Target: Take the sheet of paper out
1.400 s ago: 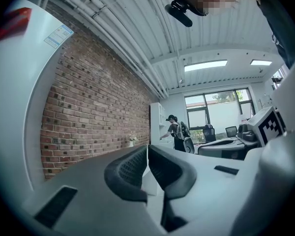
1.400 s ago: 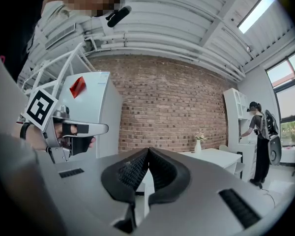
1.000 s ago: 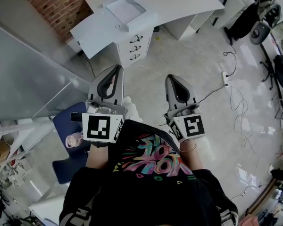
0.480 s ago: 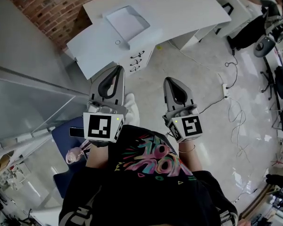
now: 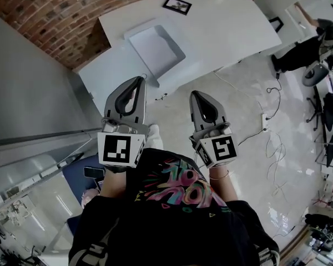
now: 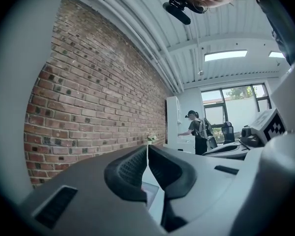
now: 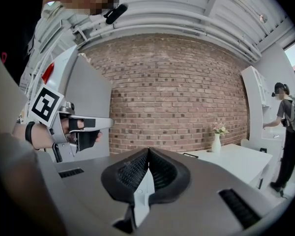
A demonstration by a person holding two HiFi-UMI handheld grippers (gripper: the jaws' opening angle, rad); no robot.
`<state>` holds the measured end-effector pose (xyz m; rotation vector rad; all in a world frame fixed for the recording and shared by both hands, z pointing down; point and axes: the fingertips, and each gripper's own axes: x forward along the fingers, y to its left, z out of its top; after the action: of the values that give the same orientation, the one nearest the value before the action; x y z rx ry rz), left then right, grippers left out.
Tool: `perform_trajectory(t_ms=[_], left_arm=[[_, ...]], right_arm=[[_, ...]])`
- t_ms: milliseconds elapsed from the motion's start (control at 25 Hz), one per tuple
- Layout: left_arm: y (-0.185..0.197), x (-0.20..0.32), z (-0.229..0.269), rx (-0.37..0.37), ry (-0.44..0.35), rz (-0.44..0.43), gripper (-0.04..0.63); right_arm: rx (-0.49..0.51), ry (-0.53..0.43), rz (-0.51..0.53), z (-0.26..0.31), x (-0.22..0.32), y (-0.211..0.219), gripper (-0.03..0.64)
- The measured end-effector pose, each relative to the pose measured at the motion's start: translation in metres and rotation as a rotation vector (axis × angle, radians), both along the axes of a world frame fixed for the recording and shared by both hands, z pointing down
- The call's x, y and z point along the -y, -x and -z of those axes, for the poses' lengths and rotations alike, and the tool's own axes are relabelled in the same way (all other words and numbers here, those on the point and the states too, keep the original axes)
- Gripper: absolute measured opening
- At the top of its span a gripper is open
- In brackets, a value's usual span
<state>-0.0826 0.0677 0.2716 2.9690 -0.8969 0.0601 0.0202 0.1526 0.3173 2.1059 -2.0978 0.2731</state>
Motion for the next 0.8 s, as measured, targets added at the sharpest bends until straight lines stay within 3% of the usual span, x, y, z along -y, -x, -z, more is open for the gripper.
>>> perform_trajectory(t_ms=[160,280,400,520,800], left_arm=[[-0.009,0.032,-0.007,0.009,0.018,0.003,0.028],[-0.012,0.051,-0.018,0.014,0.047,0.017,0.028],[-0.019,0.066,-0.027,0.021,0.065,0.023,0.028],[-0.027,0.086,-0.032,0.001,0.074,0.054,0.029],[-0.051,0.141,-0.042,0.017,0.068,0.156,0.028]], right_arm=[[0.017,-0.027,0.001,0.003,0.035,-0.01,0.018],[0.005,0.008,0.005,-0.003,0.052,-0.018,0.018],[0.015,-0.066,0.03,0.005,0.076,-0.024,0.018],[0.016,0.009,0.042,-0.014,0.094,-0.039,0.018],[0.015,-0.004,0.159,-0.025,0.161,-0.072,0.018]])
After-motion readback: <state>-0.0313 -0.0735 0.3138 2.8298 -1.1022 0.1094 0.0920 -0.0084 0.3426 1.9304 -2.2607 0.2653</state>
